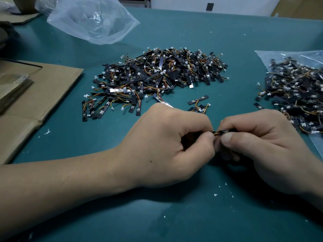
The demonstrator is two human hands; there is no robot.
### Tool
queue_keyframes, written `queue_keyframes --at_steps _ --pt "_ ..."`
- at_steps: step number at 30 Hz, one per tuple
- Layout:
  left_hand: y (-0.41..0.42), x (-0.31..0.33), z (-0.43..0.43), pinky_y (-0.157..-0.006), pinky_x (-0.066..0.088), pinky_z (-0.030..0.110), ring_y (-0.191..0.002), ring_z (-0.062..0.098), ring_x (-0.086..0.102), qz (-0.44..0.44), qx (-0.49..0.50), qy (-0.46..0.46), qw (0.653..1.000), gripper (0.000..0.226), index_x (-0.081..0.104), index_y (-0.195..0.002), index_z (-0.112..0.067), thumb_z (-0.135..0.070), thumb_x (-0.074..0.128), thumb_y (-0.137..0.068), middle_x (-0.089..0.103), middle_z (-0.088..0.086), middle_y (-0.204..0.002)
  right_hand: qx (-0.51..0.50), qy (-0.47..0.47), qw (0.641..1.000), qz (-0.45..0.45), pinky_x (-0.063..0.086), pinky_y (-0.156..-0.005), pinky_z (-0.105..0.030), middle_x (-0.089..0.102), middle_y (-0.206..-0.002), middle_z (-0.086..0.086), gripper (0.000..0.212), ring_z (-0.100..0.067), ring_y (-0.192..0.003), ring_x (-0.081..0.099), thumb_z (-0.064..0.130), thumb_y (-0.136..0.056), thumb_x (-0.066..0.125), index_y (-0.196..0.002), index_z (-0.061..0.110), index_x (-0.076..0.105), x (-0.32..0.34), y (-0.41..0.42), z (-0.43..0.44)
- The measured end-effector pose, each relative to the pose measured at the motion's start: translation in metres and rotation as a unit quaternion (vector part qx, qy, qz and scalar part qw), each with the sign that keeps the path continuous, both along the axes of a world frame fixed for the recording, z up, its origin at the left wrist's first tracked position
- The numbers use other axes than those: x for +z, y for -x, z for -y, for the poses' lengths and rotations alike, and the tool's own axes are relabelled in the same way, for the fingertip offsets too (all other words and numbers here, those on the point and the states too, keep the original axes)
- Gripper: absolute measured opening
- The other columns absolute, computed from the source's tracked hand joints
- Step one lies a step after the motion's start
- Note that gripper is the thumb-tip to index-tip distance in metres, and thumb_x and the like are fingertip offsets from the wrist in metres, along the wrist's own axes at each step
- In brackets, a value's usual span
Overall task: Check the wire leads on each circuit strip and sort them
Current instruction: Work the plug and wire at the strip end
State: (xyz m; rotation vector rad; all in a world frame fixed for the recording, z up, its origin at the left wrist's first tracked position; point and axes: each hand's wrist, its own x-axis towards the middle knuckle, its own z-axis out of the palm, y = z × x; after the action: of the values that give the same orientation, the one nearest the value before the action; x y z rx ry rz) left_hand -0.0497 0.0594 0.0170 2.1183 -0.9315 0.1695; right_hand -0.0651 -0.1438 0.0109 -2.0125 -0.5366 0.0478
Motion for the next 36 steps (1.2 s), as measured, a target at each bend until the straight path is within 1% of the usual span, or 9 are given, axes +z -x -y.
queue_keyframes --at_steps 9,15,19,22,24,26,28,32,36 --pt "-0.004 -0.003 -0.003 -0.046 0.033 0.025 -0.047 0.015 0.042 -0.009 -0.008 0.035 0.999 0.017 0.072 -0.074 -0.009 -0.009 0.061 -0.087 0.044 -0.005 -0.05 -0.006 -0.035 0.999 -0.025 0.041 -0.048 -0.019 0.059 -0.053 0.003 0.025 -0.008 -0.048 0.05 0.038 -0.082 0.056 -0.071 0.024 0.073 -0.002 0.0 0.002" --pt "-0.009 -0.007 -0.003 -0.047 0.035 0.022 -0.049 0.012 0.044 -0.087 -0.007 0.077 0.993 0.021 0.072 -0.072 -0.007 -0.007 0.06 -0.089 0.052 0.004 -0.052 0.011 -0.059 0.998 -0.03 0.042 -0.051 -0.018 0.063 -0.058 -0.004 0.031 -0.008 -0.05 0.053 0.038 -0.088 0.052 -0.078 0.017 0.073 -0.003 0.0 0.005" --pt "-0.01 -0.007 -0.003 -0.048 0.039 0.03 -0.05 0.02 0.049 -0.119 -0.023 0.091 0.988 0.018 0.073 -0.073 -0.005 -0.008 0.061 -0.086 0.055 0.009 -0.054 0.077 0.027 0.997 0.011 0.034 -0.045 -0.032 0.039 -0.048 -0.001 0.047 -0.022 -0.043 0.038 0.033 -0.095 0.049 -0.054 0.011 0.045 -0.004 -0.004 0.009" --pt "-0.01 -0.005 -0.004 -0.058 0.041 0.023 -0.06 0.014 0.055 -0.133 -0.019 0.105 0.985 0.022 0.075 -0.104 -0.011 -0.013 0.061 -0.087 0.063 0.002 -0.068 0.091 0.027 0.994 0.049 0.033 -0.045 -0.035 0.033 -0.049 -0.002 0.047 -0.025 -0.043 0.034 0.028 -0.096 0.049 -0.053 0.014 0.038 -0.006 -0.002 0.01" --pt "-0.014 -0.005 -0.004 -0.079 0.044 0.021 -0.087 0.015 0.061 -0.101 0.033 0.113 0.988 0.044 0.063 -0.132 -0.02 -0.019 0.06 -0.088 0.067 -0.005 -0.097 0.011 -0.05 0.995 0.089 0.031 -0.045 -0.025 0.041 -0.052 -0.001 0.037 -0.019 -0.044 0.038 0.026 -0.101 0.053 -0.064 0.019 0.055 -0.008 -0.001 0.009" --pt "-0.017 -0.006 -0.003 -0.1 0.041 0.031 -0.111 0.011 0.055 -0.081 0.096 0.084 0.989 0.05 0.056 -0.137 -0.029 -0.027 0.058 -0.087 0.063 -0.014 -0.118 -0.061 -0.161 0.98 0.103 0.034 -0.046 -0.018 0.05 -0.062 -0.003 0.008 -0.013 -0.046 0.04 0.023 -0.102 0.06 -0.103 0.026 0.067 -0.009 -0.003 0.008" --pt "-0.017 -0.009 0.0 -0.111 0.029 0.038 -0.126 0.004 0.044 -0.07 0.129 -0.003 0.989 0.046 0.057 -0.131 -0.038 -0.035 0.055 -0.085 0.055 -0.023 -0.129 -0.091 -0.191 0.973 0.092 0.035 -0.048 -0.018 0.053 -0.07 -0.002 0.026 -0.012 -0.05 0.041 0.02 -0.098 0.064 -0.123 0.029 0.063 -0.013 -0.007 0.008" --pt "-0.009 -0.013 0.004 -0.103 0.022 0.041 -0.129 0.013 0.037 0.027 0.124 -0.224 0.966 0.037 0.058 -0.12 -0.039 -0.05 0.046 -0.087 0.048 -0.02 -0.133 -0.094 -0.044 0.988 0.114 0.038 -0.054 -0.016 0.059 -0.072 0.0 0.016 -0.011 -0.054 0.046 0.023 -0.096 0.064 -0.11 0.027 0.07 -0.018 -0.006 0.008" --pt "-0.007 -0.011 0.004 -0.1 0.029 0.047 -0.118 0.018 0.044 0.045 0.118 -0.271 0.954 0.042 0.048 -0.124 -0.034 -0.053 0.039 -0.088 0.052 -0.017 -0.123 -0.113 0.115 0.973 0.164 0.039 -0.078 -0.008 0.065 -0.094 0.018 0.022 -0.003 -0.084 0.06 0.017 -0.093 0.062 -0.111 0.029 0.068 -0.016 -0.006 0.005"
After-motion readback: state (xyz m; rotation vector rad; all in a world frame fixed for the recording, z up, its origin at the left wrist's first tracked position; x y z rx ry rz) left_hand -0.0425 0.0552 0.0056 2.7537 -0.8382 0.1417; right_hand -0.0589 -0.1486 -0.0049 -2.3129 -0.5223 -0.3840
